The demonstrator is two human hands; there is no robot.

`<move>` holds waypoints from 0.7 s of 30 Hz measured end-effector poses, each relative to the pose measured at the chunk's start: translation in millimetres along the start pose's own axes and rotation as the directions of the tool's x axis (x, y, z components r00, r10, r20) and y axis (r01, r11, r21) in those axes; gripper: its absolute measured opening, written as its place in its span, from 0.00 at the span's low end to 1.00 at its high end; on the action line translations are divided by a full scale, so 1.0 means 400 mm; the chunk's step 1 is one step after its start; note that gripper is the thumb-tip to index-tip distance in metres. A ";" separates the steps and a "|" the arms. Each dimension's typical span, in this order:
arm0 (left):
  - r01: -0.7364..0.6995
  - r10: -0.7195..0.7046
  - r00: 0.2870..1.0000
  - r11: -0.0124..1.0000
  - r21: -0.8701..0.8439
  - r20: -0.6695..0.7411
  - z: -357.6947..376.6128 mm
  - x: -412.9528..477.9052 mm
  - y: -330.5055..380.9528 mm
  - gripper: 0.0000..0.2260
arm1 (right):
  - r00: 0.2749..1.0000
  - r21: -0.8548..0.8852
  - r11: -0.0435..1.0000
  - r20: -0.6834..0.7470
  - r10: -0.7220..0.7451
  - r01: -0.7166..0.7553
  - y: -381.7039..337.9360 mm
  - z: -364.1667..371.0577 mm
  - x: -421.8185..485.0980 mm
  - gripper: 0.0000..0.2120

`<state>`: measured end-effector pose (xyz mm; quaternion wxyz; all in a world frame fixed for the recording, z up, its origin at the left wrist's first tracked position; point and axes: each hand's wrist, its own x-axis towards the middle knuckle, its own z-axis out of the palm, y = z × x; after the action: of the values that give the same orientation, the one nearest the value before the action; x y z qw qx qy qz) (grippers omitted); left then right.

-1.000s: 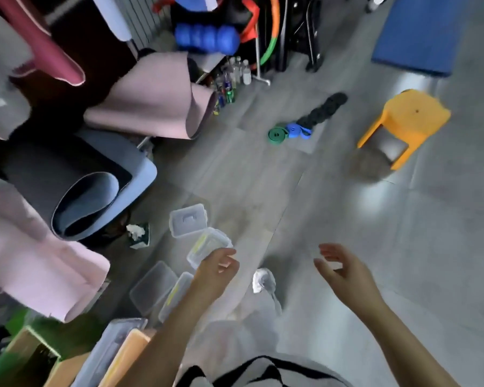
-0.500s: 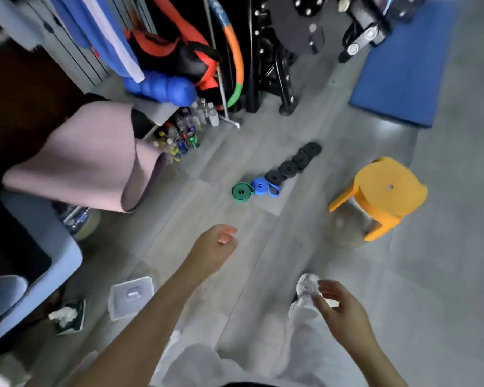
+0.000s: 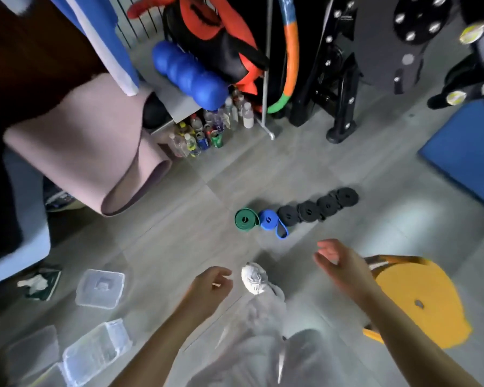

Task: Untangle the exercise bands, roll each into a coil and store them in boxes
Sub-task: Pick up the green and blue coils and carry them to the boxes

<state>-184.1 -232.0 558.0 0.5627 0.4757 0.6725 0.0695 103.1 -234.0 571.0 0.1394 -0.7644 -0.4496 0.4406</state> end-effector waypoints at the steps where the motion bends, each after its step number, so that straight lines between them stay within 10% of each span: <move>1: -0.009 0.009 1.000 1.000 0.015 0.007 0.009 0.053 0.026 0.06 | 1.000 -0.015 1.000 0.015 -0.002 0.002 0.005 -0.003 0.057 0.14; 10: 0.096 -0.096 0.992 0.995 -0.013 -0.077 0.110 0.463 0.104 0.09 | 0.970 -0.198 0.978 0.221 0.102 -0.058 0.096 0.072 0.560 0.15; 21: 0.205 -0.204 0.977 0.979 0.013 -0.059 0.410 1.085 -0.257 0.11 | 0.918 -0.488 0.863 0.387 0.082 0.129 0.430 0.446 1.132 0.18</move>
<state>-69.7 -48.1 135.3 0.5427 0.4073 0.7343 0.0184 151.8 4.5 115.7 -0.1534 -0.6636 -0.5771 0.4507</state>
